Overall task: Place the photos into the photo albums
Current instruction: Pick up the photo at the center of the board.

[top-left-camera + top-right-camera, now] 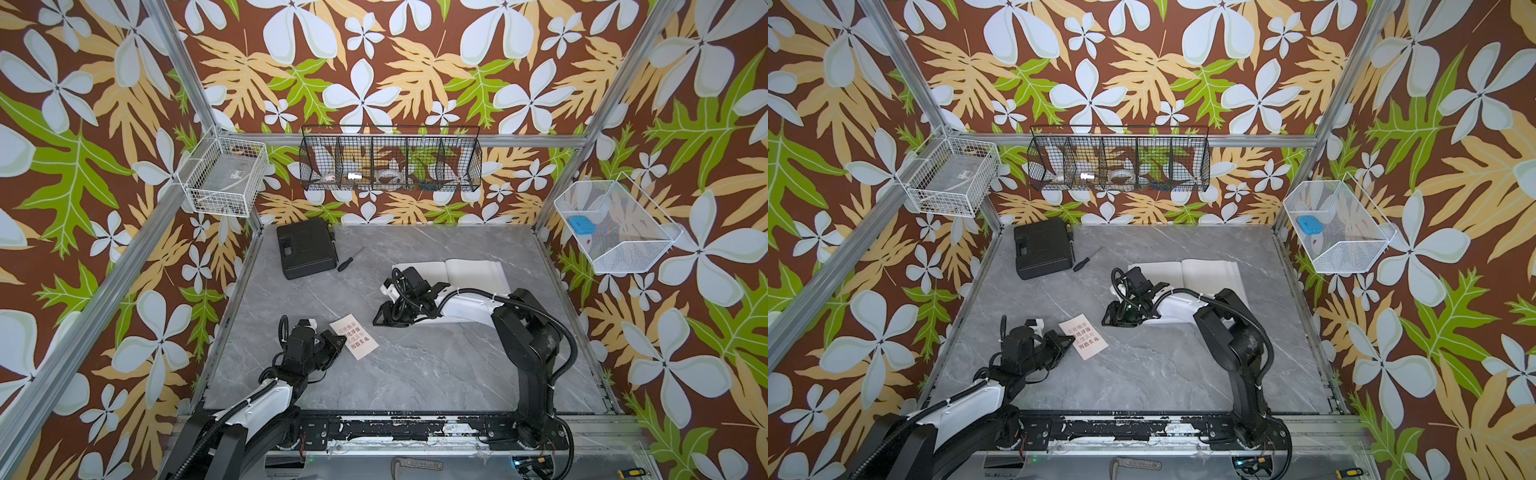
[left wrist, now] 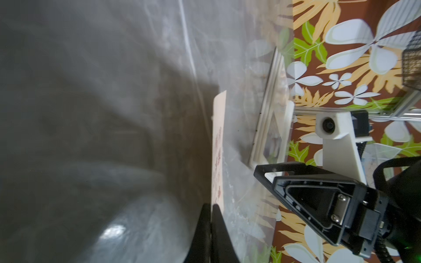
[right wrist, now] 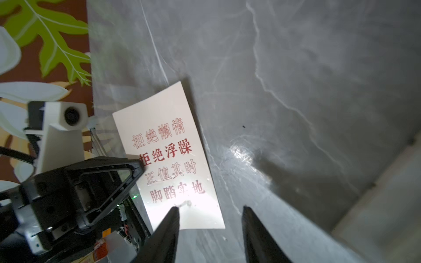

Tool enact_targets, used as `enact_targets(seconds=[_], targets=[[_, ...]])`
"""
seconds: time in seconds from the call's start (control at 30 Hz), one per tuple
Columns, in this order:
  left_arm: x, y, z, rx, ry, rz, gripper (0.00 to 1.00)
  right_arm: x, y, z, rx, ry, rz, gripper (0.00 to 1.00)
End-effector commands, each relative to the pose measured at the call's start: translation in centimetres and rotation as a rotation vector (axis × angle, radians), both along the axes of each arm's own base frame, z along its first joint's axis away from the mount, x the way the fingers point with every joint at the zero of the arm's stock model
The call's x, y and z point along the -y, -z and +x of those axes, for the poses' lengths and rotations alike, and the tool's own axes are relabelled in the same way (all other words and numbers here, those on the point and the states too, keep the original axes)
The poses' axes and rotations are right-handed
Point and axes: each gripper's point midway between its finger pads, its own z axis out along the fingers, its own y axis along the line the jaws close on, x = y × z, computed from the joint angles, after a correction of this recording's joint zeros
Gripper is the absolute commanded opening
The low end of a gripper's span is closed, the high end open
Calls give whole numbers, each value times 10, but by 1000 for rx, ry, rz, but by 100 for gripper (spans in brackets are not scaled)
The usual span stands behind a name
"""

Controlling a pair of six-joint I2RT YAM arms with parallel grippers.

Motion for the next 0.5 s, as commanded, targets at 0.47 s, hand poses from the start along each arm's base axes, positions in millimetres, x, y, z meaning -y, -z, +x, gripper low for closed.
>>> enact_targets(seconds=[0.47], targets=[[-7, -128, 71, 278, -240, -318, 0, 17, -110, 37, -7, 391, 429, 75]])
